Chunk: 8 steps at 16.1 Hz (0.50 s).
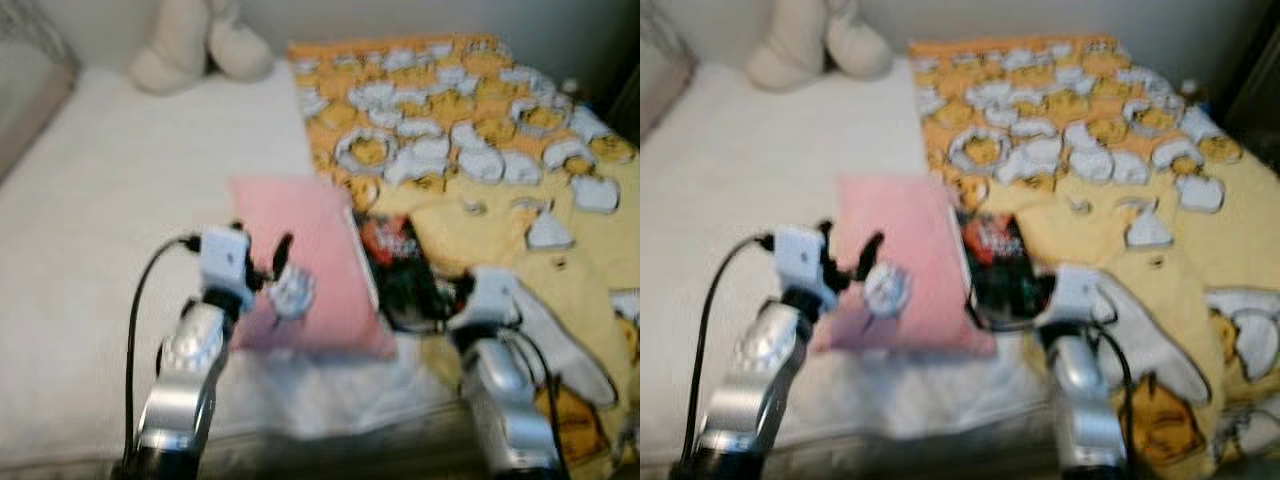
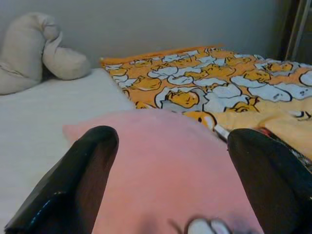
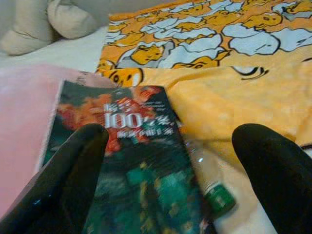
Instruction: Clean up the room
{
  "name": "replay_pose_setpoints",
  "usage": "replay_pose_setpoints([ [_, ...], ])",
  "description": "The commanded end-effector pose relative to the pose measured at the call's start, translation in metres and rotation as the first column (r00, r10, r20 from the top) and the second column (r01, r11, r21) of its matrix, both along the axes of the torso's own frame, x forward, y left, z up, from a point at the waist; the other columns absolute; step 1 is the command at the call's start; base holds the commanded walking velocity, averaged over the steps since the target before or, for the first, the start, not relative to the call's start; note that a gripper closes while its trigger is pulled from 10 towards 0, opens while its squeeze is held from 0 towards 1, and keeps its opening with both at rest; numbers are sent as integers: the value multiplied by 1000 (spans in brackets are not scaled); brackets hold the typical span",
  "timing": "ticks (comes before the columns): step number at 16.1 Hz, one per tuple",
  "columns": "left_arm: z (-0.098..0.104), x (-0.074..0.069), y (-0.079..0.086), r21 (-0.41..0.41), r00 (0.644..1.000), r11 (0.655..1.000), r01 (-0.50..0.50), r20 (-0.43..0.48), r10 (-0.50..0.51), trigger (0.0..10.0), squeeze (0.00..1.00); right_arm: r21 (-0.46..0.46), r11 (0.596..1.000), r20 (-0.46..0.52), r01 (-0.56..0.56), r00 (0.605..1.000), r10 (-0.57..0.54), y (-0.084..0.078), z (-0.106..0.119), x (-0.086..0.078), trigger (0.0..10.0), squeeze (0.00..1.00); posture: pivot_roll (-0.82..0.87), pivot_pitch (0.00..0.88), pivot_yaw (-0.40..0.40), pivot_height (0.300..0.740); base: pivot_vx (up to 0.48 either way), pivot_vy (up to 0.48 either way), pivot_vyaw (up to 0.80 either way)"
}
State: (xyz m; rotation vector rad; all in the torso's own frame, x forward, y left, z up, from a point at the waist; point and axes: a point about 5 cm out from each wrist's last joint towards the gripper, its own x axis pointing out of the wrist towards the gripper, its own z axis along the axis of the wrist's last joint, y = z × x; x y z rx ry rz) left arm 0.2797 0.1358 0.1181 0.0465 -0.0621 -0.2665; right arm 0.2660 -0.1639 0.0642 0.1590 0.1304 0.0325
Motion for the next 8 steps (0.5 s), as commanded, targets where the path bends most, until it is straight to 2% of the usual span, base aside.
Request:
replay_pose_setpoints([
  [1, 5, 1, 6, 10, 1000, 1000, -12, 22, 12, 10000, 0, 16, 999, -6, -28, 1000, 28, 9, -1, 0, 10000, 0, -96, 0, 47, 740, 281, -386, 0],
  [4, 8, 4, 5, -1, 1000, 1000, -7, 22, 7, 10000, 0, 4, 999, 3, -41, 999, 41, 11, 0, 0, 10000, 0, -99, 0, 50, 740, 287, -381, 0],
  [5, 8, 5, 6, -15, 1000, 1000, -13, 20, 14, 10000, 0, -1, 999, 6, -46, 999, 46, 11, 1, -1, 10000, 0, -101, 0, 52, 740, 326, 0, 0],
  [6, 10, 4, 6, -39, 1000, 999, -10, 15, 10, 10000, 0, -8, 999, 11, -52, 999, 52, 12, 2, -2, 10000, 0, -103, 0, 56, 740, 0, 0, 0],
  [8, 8, 2, 5, -36, 1000, 999, 0, 11, 0, 10000, 0, -10, 999, 11, -52, 999, 52, 13, 1, -3, 10000, 0, -105, 0, 58, 740, 0, 0, 0],
])
